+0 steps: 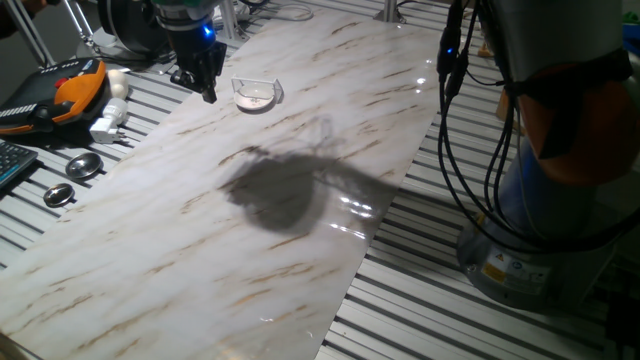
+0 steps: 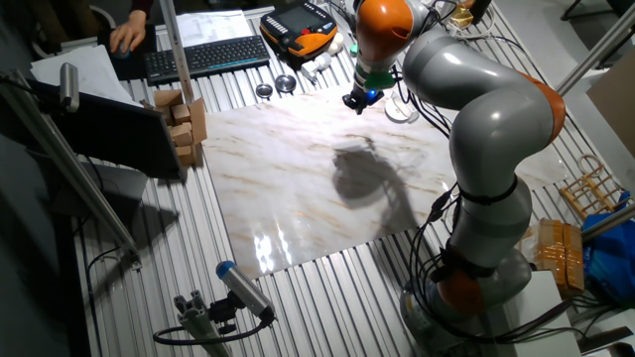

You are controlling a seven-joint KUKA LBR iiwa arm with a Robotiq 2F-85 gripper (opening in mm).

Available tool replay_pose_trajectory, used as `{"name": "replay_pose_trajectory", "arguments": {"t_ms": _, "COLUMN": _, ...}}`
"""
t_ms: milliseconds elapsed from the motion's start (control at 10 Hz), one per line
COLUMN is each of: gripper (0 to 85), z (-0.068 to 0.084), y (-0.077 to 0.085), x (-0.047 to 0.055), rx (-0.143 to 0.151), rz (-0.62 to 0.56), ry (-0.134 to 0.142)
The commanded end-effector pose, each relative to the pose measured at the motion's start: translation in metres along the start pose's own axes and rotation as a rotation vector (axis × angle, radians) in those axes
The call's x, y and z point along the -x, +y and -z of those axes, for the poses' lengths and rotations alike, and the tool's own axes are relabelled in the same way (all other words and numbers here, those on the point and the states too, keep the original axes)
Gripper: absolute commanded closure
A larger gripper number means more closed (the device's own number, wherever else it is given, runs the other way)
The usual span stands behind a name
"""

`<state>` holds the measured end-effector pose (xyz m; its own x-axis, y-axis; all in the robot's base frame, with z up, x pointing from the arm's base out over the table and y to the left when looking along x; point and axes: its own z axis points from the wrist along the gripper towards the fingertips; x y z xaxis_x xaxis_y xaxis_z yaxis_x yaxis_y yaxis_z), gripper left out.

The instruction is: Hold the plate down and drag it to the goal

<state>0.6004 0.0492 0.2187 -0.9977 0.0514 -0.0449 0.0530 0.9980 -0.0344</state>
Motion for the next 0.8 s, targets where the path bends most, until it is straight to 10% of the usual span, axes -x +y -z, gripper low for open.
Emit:
{"name": "replay_pose_trajectory", "arguments": {"t_ms": 0, "gripper": 85.0, "z": 0.0001, "y": -0.0001, "x": 0.0001, "rx": 0.0, "rz": 0.0, "ry": 0.001}}
{"name": "replay_pose_trajectory", "arguments": {"t_ms": 700, "gripper": 85.0, "z": -0.0007, "y": -0.0001, "x": 0.0021, "rx": -0.002, "rz": 0.003, "ry": 0.001}}
